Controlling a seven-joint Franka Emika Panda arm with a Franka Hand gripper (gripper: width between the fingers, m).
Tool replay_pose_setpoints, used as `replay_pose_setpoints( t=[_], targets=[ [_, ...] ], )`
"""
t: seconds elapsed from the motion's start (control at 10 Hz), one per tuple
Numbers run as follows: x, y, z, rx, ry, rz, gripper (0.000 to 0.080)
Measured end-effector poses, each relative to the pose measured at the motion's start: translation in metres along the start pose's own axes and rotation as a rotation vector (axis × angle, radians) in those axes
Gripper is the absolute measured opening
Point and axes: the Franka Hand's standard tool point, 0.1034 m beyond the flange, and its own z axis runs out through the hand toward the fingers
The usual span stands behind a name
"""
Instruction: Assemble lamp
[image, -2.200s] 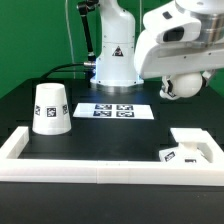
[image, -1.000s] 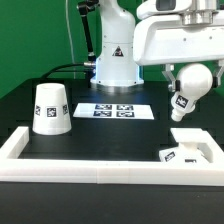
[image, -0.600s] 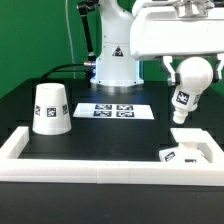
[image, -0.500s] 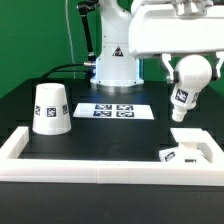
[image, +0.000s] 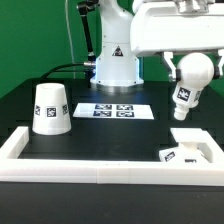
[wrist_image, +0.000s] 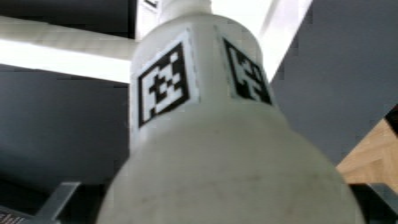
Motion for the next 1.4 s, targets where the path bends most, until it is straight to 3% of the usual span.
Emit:
replay_pose_setpoints(
  t=[0.3,0.6,0.7,0.8,1.4],
  targets=[
    [0.012,0.009,0.007,0.015,0.011,0.050,0.0577],
    [0.013,0.012,0.009,0.001,0.068,0.048,0.0577],
    [0.006,0.018,0.011,-0.022,0.134,0.031,0.0577],
    [-0.005,0.015,0.016,-0.016,0.105,0.033,0.0577],
    [-0.003,0.014,0.017,-0.012,0.098,0.031,0.0577]
  ],
)
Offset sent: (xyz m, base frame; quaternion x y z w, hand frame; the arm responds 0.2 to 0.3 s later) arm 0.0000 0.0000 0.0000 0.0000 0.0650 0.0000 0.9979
